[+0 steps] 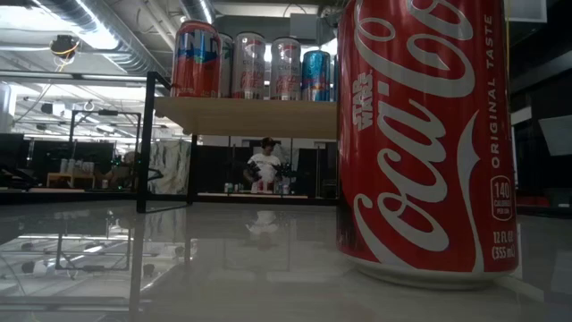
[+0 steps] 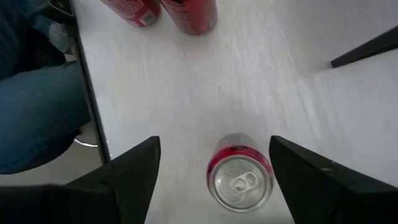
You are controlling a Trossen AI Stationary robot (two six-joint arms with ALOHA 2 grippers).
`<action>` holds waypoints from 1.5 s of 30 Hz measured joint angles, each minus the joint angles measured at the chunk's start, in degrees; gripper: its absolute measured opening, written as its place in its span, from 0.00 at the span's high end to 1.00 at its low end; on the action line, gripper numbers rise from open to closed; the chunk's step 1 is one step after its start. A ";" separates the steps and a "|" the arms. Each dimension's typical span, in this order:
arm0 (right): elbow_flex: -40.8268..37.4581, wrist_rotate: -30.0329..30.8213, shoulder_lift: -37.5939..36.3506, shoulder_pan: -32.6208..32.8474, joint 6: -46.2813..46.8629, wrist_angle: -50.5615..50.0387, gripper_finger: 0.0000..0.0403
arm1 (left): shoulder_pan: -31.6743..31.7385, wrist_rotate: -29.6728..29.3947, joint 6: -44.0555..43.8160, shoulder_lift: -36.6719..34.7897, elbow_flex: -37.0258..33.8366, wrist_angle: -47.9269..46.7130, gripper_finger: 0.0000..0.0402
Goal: Place canned beverage on shelf
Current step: Put the right red soda can on the shelf aligned with the blue soda can
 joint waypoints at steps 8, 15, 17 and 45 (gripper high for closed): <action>0.00 0.00 0.00 0.00 0.05 -3.84 0.11 | 0.01 0.01 -0.02 0.00 0.00 0.00 0.05; 0.00 2.16 0.30 0.00 1.84 -1.84 0.01 | 0.00 0.02 0.10 -0.02 0.00 0.00 0.05; 0.00 1.98 0.74 0.04 2.01 -1.98 0.01 | 0.00 0.02 0.17 -0.02 0.00 0.00 0.05; -13.36 -10.03 0.95 0.04 1.46 2.58 0.02 | 0.01 0.07 0.22 -0.02 0.00 0.00 0.05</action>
